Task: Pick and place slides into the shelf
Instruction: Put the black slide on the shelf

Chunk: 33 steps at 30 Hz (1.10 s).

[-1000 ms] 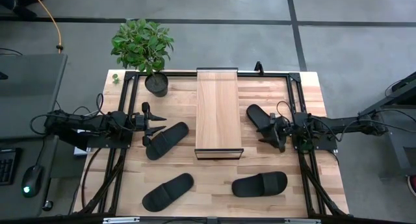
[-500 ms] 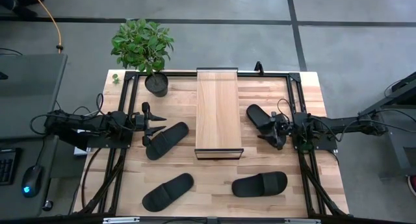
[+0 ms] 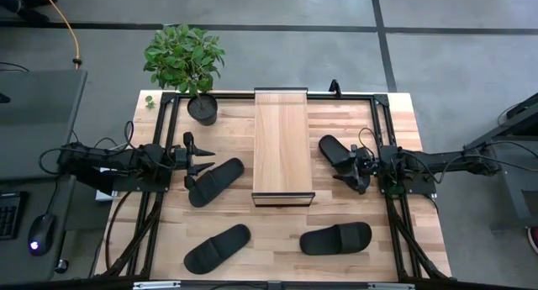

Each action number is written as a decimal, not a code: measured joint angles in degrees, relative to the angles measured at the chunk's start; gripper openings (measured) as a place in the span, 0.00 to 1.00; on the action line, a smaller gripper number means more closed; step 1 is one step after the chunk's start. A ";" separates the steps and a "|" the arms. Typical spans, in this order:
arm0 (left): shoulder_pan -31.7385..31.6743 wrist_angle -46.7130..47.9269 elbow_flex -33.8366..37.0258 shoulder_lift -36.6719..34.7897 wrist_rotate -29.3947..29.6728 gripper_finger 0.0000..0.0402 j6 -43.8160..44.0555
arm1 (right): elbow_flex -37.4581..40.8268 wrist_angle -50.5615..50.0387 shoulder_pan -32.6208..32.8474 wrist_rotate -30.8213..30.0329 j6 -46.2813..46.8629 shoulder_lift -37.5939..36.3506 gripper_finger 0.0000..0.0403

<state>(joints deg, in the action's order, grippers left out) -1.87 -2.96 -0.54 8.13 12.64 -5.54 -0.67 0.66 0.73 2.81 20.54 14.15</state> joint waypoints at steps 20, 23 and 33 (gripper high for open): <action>0.00 -26.62 -0.02 0.01 -0.10 0.33 -7.69 | 0.00 9.46 0.00 -25.50 -2.58 0.02 0.55; 0.00 -29.96 -0.02 -0.01 -0.13 0.33 -8.01 | 0.00 13.94 0.01 -30.11 -3.37 0.02 0.55; 0.00 -29.52 -0.02 0.02 0.78 0.33 -2.71 | 0.00 37.66 0.00 -33.65 -13.97 -0.04 0.55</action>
<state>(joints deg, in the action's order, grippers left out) -1.87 -32.48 -0.56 8.14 13.42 -8.25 -0.67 38.32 0.73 -30.84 6.57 14.11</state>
